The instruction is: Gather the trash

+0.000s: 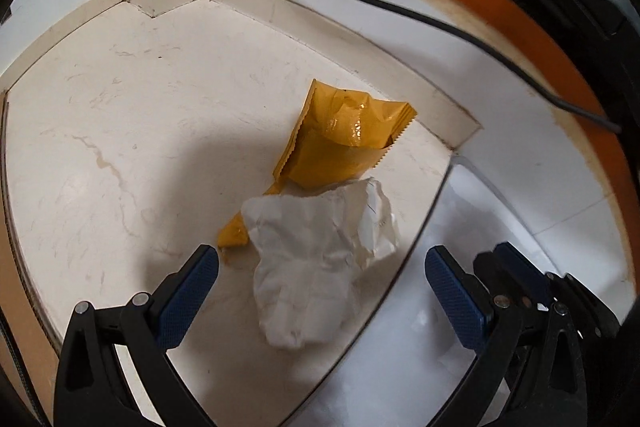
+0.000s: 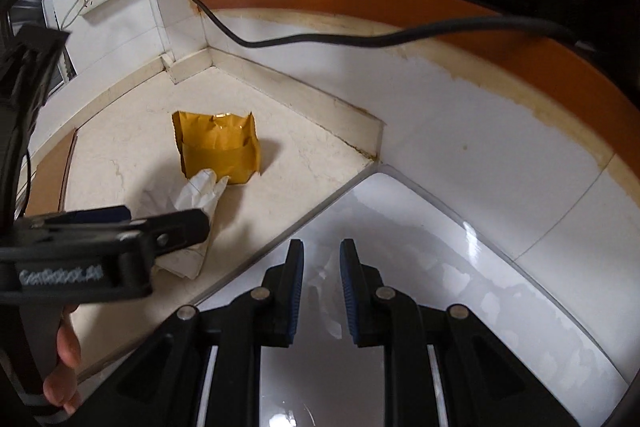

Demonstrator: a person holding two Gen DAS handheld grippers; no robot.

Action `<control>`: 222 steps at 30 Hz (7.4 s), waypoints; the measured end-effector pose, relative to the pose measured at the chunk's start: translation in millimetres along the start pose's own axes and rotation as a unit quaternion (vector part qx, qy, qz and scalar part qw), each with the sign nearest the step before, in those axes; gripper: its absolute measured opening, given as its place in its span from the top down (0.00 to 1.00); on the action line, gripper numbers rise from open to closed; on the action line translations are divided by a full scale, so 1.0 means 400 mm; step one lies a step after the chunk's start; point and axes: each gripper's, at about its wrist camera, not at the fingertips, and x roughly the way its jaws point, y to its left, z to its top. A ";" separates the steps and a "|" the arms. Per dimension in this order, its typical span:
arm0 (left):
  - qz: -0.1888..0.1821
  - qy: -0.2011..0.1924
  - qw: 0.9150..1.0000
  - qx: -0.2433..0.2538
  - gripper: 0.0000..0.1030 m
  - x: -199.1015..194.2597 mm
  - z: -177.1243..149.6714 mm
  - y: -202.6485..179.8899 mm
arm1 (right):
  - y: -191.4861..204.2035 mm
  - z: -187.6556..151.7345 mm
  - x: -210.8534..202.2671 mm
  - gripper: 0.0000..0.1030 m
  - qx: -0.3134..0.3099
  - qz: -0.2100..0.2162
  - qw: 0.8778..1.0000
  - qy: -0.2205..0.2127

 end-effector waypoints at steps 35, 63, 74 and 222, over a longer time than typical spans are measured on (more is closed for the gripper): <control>-0.009 -0.043 0.997 -0.066 0.61 -0.133 -0.132 0.250 | 0.265 0.164 0.081 0.24 -0.047 0.141 0.989 -0.021; -0.054 -0.051 0.996 -0.039 0.61 -0.243 -0.230 0.197 | 0.264 0.078 0.037 0.68 -0.048 0.136 0.989 0.011; -0.065 -0.049 0.996 0.023 0.61 -0.419 -0.444 0.165 | 0.203 -0.113 -0.198 0.68 -0.046 0.176 0.983 0.006; 0.072 -0.100 0.990 0.075 0.11 -0.879 -0.761 0.104 | 0.329 -0.488 -0.757 0.31 0.052 -0.027 0.998 -0.029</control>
